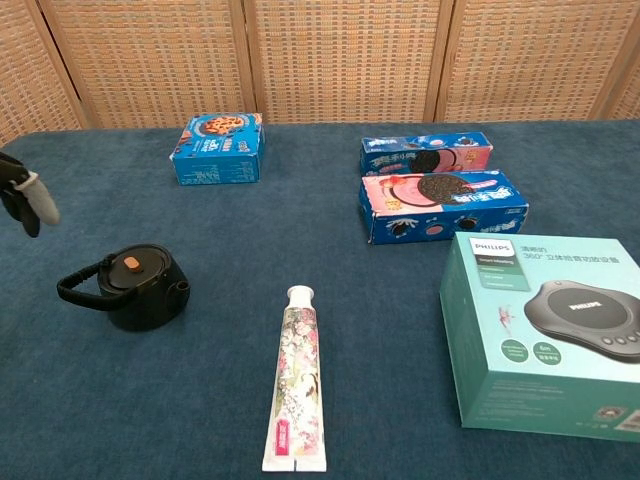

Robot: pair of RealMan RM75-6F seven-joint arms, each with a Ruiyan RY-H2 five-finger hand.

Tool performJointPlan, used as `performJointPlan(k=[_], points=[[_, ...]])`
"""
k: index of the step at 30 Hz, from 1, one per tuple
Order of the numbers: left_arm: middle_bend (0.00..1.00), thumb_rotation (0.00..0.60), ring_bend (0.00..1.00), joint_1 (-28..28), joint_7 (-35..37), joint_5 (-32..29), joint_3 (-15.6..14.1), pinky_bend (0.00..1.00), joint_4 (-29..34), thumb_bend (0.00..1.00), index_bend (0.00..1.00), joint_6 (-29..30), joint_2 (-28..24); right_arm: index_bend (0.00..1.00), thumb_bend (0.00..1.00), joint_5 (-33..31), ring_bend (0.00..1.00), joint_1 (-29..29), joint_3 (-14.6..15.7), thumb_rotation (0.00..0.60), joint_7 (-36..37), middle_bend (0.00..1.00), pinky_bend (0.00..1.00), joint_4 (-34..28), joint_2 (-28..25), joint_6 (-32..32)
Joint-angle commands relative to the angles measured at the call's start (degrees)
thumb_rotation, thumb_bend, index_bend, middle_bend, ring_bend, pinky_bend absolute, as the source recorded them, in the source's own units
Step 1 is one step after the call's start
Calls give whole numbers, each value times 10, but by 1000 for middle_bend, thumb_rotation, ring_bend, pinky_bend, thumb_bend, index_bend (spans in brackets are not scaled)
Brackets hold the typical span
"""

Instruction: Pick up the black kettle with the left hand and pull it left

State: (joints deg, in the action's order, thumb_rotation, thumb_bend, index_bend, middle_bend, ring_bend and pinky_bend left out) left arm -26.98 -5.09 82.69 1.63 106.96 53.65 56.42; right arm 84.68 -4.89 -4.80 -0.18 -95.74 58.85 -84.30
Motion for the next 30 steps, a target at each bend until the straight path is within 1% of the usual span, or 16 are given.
performJointPlan(k=[1,5,7,9,12,15,19,25,30], points=[[384,600,303,-32,-43,-42,13,0,14,0,335,-34,17,0,0,-1,0,0,0,600,1,0,0,0,0,1],[384,600,303,-44,-60,-63,12,0,13,0,339,-49,31,0,0,-2,0,-1,0,600,2,0,0,0,0,3],[384,600,303,-49,-63,-74,11,0,7,0,339,-54,49,0,0,-2,0,-1,0,600,2,0,0,0,0,3],[384,600,303,-52,-62,-79,10,0,5,0,346,-58,57,0,0,-3,0,-1,0,600,1,0,0,0,0,3],[386,600,303,-59,-79,-87,4,0,2,0,357,-62,67,0,0,-4,0,-1,0,600,0,0,0,0,0,4],[403,600,303,-63,-96,-97,1,0,5,0,383,-64,69,0,0,-5,0,-1,0,600,-2,0,0,-1,0,4],[410,600,303,-69,-131,-111,-7,0,7,0,392,-61,70,0,0,-6,0,-1,-1,600,-2,0,0,-1,1,5],[418,600,303,-75,-161,-120,-16,0,6,0,403,-58,74,0,0,-5,0,-1,0,600,-3,0,0,-2,1,5],[419,600,303,-78,-173,-128,-19,0,7,0,403,-54,79,0,0,-5,0,-1,0,600,-4,0,0,-3,1,5]])
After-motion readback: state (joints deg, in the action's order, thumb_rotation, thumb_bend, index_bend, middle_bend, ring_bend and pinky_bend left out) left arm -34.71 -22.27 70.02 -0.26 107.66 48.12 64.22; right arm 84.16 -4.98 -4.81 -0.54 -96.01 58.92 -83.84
